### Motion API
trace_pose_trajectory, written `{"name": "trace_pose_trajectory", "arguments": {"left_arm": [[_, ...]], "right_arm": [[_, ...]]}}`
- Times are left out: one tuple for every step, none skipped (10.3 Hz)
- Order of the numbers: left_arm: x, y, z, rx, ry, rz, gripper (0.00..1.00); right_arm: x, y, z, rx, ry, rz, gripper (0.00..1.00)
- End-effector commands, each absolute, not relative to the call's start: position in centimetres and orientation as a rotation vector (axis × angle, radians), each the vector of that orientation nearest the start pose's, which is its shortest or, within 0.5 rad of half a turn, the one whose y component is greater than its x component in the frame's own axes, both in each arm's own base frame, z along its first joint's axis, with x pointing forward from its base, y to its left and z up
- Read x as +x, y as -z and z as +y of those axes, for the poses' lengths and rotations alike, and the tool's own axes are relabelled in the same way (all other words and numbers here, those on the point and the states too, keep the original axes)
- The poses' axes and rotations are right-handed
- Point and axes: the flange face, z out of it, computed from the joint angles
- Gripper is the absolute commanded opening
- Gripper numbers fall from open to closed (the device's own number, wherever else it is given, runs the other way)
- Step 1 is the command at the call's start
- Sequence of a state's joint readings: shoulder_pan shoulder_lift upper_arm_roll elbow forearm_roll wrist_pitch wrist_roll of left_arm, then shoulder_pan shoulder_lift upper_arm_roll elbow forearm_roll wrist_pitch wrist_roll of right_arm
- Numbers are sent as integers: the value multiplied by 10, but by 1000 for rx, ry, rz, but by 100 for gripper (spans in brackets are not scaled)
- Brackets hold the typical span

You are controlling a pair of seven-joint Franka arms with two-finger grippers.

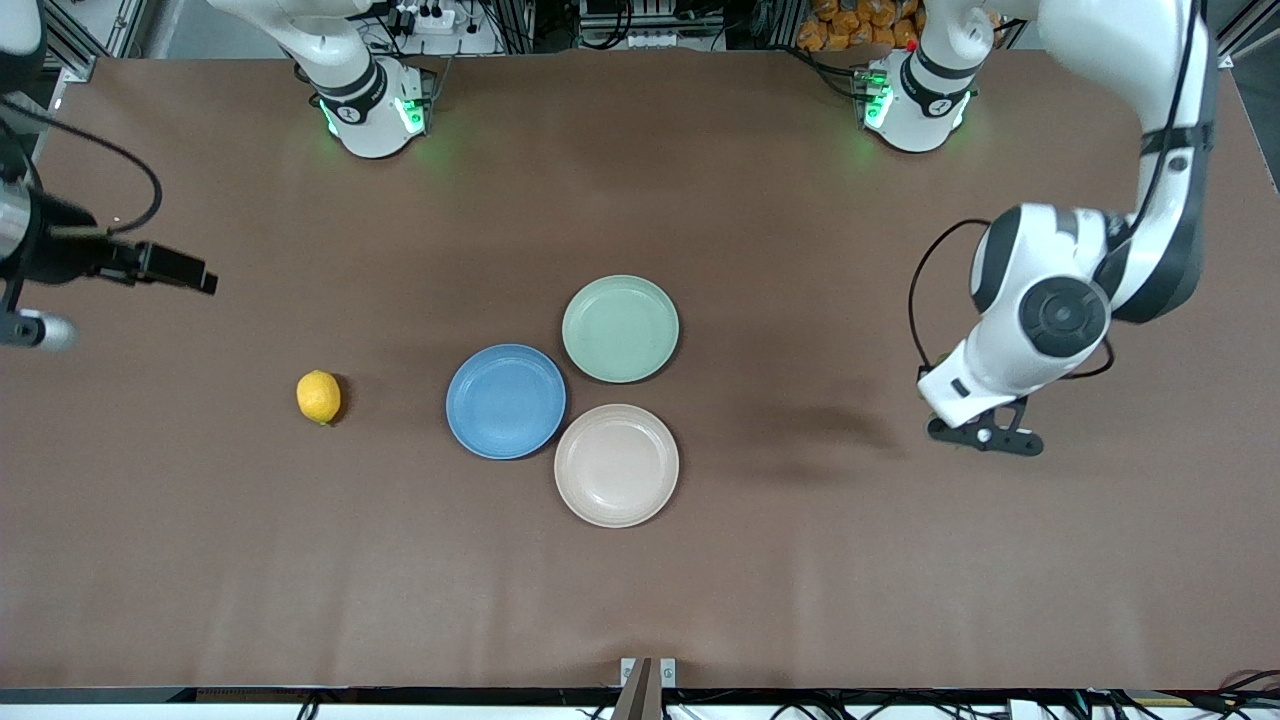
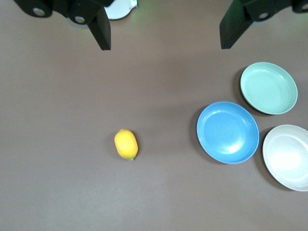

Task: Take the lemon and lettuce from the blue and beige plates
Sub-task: 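Carry the lettuce off the beige plate with the left gripper and release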

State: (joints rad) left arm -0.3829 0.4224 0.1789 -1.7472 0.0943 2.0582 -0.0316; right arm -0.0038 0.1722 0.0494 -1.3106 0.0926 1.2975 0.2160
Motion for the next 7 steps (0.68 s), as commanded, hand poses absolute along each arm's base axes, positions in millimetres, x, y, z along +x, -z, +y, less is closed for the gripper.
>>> {"name": "trace_pose_trajectory", "arguments": {"left_arm": [[644,-284,-120,-2973,-123,285,0],[646,-279,-127,-2981,-121,292,19],[650,-282,-133,-2981,-103,312,99],[653,-294,-136,-2983,-75,331,100],[657,-310,-142,-2987,-50,335,100],[654,-337,-148,-2997,-38,342,100],[653,-369,-149,-3002,-18,339,100]], "right_arm": [[549,-628,24,-3043,-317,283,100],[548,-631,18,-3037,-302,298,100],[549,-632,14,-3035,-297,298,100],[548,-633,15,-3042,-289,291,100],[547,-634,17,-3053,-286,297,100],[547,-635,13,-3103,-277,305,100],[548,-633,13,-3110,-272,293,100]]}}
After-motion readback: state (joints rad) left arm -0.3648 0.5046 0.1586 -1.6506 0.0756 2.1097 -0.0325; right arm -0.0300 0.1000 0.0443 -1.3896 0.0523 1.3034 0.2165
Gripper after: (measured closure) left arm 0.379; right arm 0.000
